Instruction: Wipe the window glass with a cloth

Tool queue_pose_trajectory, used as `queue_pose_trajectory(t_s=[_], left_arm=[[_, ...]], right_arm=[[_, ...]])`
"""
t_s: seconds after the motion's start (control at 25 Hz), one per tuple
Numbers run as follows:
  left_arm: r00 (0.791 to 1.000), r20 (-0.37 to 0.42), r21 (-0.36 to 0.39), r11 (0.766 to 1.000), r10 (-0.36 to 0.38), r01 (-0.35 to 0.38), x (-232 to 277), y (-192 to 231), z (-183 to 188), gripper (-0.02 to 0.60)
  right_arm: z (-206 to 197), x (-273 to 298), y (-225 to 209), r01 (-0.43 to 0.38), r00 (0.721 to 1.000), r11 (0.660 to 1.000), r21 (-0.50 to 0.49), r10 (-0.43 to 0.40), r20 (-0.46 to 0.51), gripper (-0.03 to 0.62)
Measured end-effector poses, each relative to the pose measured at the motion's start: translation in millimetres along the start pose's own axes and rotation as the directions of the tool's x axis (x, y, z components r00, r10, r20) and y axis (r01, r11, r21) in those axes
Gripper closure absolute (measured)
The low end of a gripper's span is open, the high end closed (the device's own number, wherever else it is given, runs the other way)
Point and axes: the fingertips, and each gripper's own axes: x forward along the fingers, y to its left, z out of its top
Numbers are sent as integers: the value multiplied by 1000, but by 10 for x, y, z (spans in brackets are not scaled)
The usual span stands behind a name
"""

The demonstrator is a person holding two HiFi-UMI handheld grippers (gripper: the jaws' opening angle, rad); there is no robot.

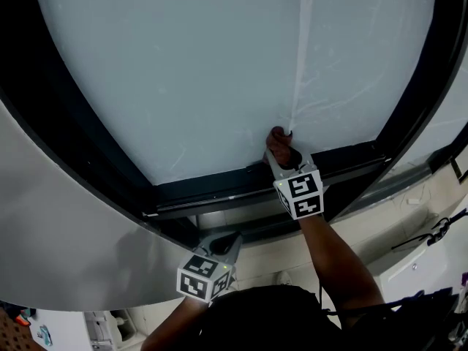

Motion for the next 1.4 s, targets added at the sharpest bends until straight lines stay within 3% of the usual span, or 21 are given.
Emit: queue_pose_trajectory(t_s=[0.24,0.4,0.56,0.72,0.8,0.92,1.12,1.2,1.4], left_arm=[[999,2,17,998,54,-54,-148,161,-87,565],[999,0,2,999,52,-52,-281,227,-152,565],[1000,3,-17,1000,-3,3,-372,183,-181,565],[998,-13,-1,998,-57,57,-400,109,-260,565],[995,-21,10,995,-95,95,-387,52,-309,565],[987,-39,22,988,-154,155,-344,-85,-389,565],[978,-76,71,977,-194,199,-370,-339,-536,565],[981,-63,52,981,-181,184,-409,-428,-582,565],[994,-1,18,994,-112,112,-444,-696,-557,565]], right_arm=[[-2,2,-2,7,1000,1000,-6,-7,-29,490],[5,-8,-2,-17,998,1000,21,18,-62,490],[276,-246,88,-75,997,995,64,74,19,490],[490,-812,465,-169,982,984,57,163,99,488],[360,-1125,736,-215,974,972,94,207,92,488],[-99,-1569,1132,-257,965,933,253,261,18,488],[-725,-2134,1633,-236,950,840,488,305,-65,488],[-761,-2286,1727,-255,941,826,504,331,-66,488],[-646,-2590,1558,-318,929,839,441,369,-30,488]])
